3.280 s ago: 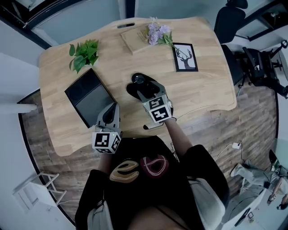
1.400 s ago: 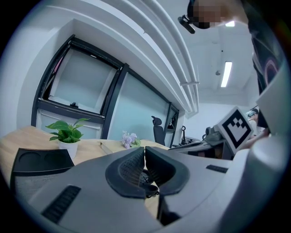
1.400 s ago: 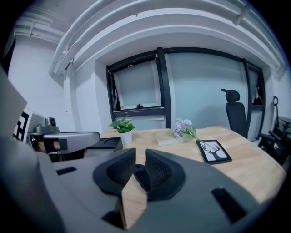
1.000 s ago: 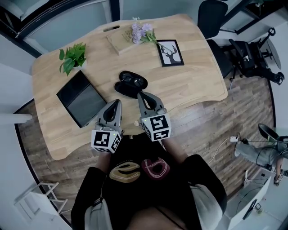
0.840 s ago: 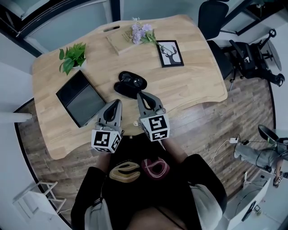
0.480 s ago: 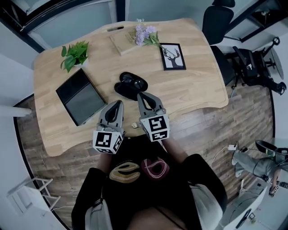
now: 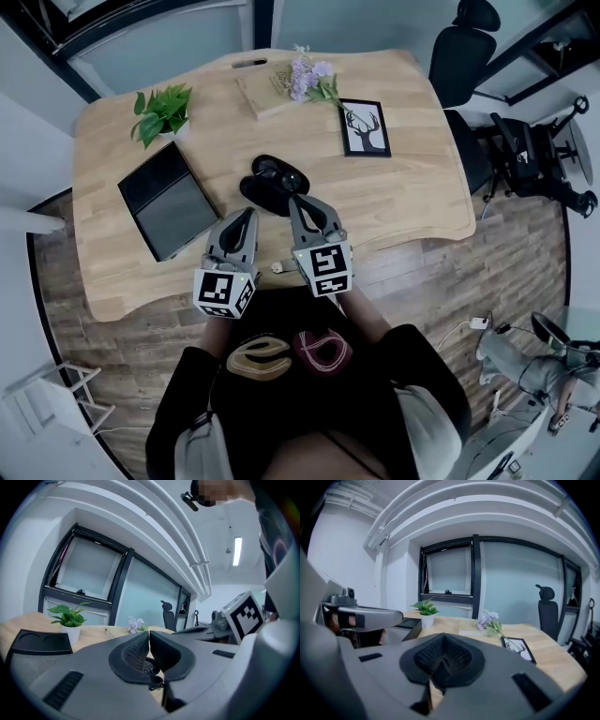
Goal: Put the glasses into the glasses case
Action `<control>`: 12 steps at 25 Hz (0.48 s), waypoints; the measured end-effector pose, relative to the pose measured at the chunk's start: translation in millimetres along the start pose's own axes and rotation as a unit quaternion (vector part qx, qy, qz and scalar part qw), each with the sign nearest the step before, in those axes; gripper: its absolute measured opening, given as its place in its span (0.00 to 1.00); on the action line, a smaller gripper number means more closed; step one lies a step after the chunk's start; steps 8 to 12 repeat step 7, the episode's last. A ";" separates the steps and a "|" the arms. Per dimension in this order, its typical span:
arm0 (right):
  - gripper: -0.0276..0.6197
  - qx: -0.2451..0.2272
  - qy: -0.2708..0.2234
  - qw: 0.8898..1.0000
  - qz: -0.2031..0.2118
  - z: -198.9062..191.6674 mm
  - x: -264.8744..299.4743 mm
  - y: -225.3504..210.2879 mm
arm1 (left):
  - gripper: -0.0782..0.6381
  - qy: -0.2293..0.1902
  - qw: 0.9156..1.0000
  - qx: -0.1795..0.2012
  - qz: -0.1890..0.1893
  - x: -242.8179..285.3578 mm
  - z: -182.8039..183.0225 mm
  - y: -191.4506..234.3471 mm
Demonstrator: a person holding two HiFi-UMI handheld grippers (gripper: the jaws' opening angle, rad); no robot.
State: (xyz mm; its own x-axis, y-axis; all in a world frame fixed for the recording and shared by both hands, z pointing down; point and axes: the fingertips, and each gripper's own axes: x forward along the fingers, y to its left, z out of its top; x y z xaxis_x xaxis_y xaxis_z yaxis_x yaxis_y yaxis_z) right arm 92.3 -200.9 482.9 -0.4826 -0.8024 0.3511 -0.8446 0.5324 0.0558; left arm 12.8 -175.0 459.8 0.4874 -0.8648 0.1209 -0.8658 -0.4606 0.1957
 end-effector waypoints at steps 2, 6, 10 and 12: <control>0.06 -0.010 0.002 1.000 0.001 -1.6 1.9 0.7 | 0.13 -0.001 1.000 0.003 -0.001 1.7 1.7 0.3; 0.06 -0.011 0.004 1.000 0.010 -0.7 4.7 6.3 | 0.13 -0.002 1.000 0.008 -0.001 2.7 6.8 2.5; 0.06 -0.010 0.003 1.000 0.012 0.1 5.5 7.7 | 0.13 -0.002 1.000 0.009 -0.001 2.7 7.7 3.3; 0.06 -0.010 0.003 1.000 0.012 0.1 5.5 7.7 | 0.13 -0.002 1.000 0.009 -0.001 2.7 7.7 3.3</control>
